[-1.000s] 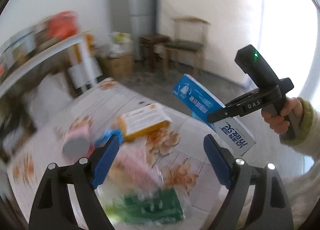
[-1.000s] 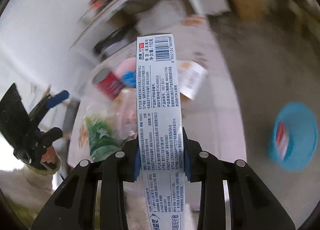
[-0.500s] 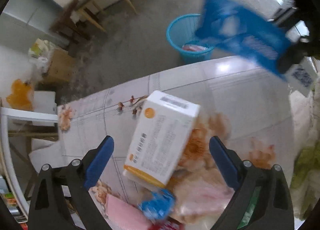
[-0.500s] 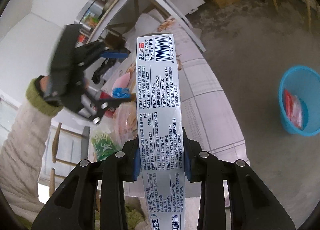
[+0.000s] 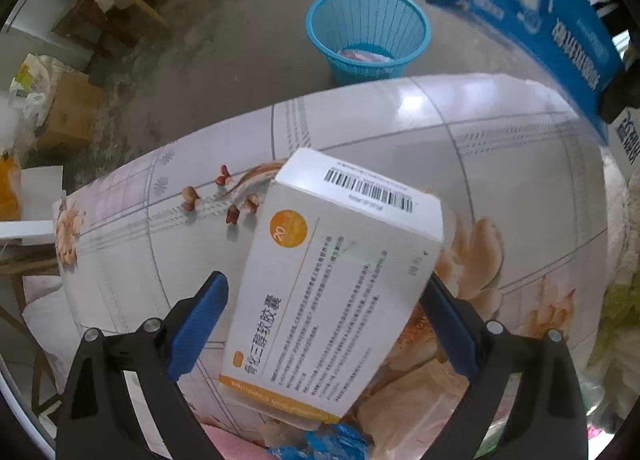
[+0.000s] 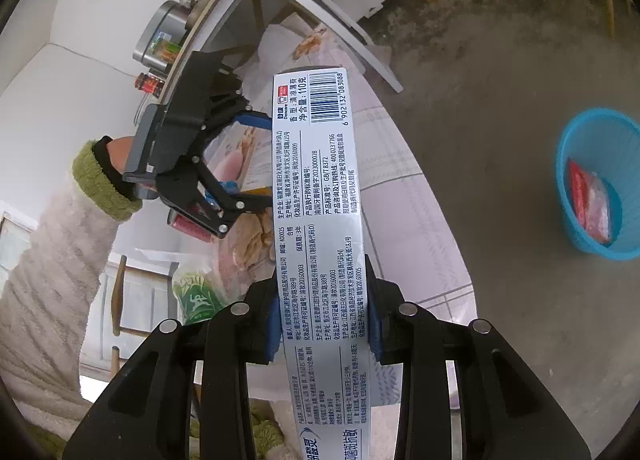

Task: Collect trash
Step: 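Grasp the white orange-labelled medicine box with the left gripper while the right gripper holds the toothpaste box, then carry both boxes in both grippers over the blue wastebasket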

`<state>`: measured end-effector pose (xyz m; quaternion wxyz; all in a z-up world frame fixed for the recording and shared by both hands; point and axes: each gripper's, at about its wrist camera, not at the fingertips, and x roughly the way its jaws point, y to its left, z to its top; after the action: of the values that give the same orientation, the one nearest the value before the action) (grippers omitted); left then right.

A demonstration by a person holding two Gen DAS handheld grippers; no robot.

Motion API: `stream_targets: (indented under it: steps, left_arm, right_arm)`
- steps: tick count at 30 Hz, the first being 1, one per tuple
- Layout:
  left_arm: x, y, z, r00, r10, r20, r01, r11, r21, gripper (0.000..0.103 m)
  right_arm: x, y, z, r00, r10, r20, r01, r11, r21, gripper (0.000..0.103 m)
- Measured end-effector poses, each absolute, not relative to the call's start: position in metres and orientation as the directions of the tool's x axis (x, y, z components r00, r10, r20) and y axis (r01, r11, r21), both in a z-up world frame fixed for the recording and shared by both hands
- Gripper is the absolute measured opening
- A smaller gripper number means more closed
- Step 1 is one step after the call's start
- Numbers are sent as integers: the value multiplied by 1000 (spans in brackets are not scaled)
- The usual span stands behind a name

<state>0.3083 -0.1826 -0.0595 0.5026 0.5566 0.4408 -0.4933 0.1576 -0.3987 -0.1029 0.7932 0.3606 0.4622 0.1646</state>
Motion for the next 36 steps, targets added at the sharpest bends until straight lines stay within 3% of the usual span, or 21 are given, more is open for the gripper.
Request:
stream_targets:
  steps: [4, 12, 21, 29, 36]
  left_arm:
    - [307, -181, -58, 110, -22, -994, 987, -119, 112, 80]
    - [308, -185, -43, 162, -67, -985, 981, -94, 168, 79]
    - [325, -177, 22, 239, -251, -938, 969, 123, 214, 78]
    - [322, -158, 94, 301, -442, -845, 918, 375, 131, 78]
    - [286, -144, 129, 267, -536, -801, 830, 550, -91, 78]
  right_arm:
    - [159, -400, -101, 517, 596, -615, 72, 685, 725, 31]
    - [154, -401, -101, 542, 580, -608, 71, 689, 721, 31]
    - [144, -398, -90, 590, 549, -593, 57, 704, 708, 31]
    - [130, -401, -74, 632, 532, -564, 42, 703, 710, 31]
    - [103, -421, -60, 685, 484, -545, 68, 702, 709, 31]
